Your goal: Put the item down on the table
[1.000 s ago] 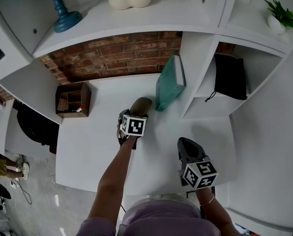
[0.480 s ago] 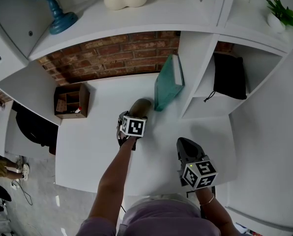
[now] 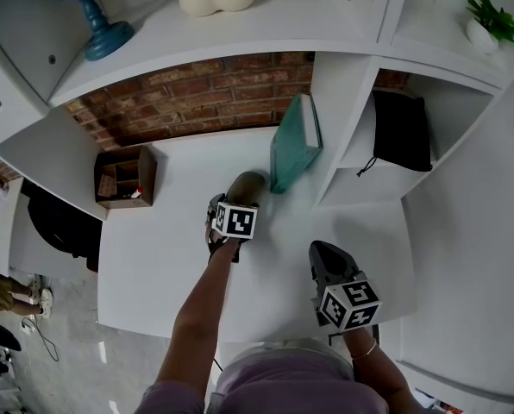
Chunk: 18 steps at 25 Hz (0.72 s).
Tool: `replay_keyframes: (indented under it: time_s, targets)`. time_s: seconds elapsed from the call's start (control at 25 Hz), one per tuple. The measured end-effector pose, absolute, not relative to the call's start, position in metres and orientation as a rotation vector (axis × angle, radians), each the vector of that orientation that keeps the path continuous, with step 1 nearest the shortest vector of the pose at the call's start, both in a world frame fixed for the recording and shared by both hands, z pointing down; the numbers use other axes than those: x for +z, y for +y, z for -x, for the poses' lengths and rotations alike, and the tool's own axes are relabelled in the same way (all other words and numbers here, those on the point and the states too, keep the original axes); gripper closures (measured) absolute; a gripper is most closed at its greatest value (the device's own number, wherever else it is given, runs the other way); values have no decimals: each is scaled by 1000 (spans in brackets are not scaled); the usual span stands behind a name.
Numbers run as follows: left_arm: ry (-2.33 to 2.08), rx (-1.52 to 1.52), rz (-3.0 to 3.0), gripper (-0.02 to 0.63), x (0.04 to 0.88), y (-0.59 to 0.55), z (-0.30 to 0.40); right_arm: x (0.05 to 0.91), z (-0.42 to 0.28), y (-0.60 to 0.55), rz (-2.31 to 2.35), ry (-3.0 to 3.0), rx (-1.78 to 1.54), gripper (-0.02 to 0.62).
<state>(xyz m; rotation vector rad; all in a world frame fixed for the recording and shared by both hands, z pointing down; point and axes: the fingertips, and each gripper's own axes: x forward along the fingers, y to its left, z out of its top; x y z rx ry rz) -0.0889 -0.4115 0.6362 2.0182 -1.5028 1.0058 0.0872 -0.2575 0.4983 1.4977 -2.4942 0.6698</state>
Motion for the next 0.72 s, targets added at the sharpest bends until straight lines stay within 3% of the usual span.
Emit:
replay_keyframes:
  time_s: [0.72]
  targets:
    - [-1584,767,-2114,216,579,-394,101,491,-71,-253,-1458,-2529,639,594]
